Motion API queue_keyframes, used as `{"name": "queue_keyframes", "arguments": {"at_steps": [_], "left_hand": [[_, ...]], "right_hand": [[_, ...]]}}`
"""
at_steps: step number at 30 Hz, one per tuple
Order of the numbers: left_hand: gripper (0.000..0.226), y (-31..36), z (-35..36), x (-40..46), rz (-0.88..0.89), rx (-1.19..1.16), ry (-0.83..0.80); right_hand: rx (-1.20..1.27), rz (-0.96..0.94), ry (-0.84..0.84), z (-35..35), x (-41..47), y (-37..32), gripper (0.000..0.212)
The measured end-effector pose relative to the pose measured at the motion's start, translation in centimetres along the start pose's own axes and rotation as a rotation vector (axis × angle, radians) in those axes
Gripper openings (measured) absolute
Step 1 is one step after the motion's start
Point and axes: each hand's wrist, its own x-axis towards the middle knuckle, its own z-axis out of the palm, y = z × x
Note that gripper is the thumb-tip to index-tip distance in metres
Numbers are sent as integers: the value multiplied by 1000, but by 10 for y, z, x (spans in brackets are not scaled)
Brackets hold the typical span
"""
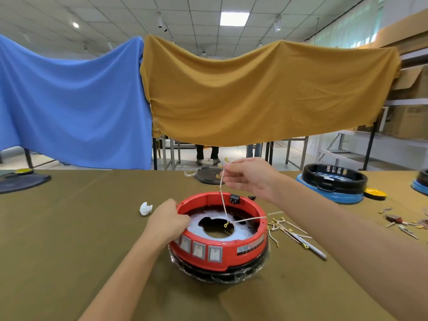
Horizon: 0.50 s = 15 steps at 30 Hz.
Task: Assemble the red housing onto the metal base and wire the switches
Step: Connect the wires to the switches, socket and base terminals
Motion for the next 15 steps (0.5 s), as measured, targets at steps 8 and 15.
{"name": "queue_keyframes", "arguments": {"at_steps": [8, 15], "left_hand": [[38, 5, -29, 33, 167, -136, -325], [18, 3, 0, 47, 342, -213, -374]], "right_hand": [[44, 74, -30, -1, -1, -20, 11], [291, 98, -21, 9, -1, -6, 6]]}}
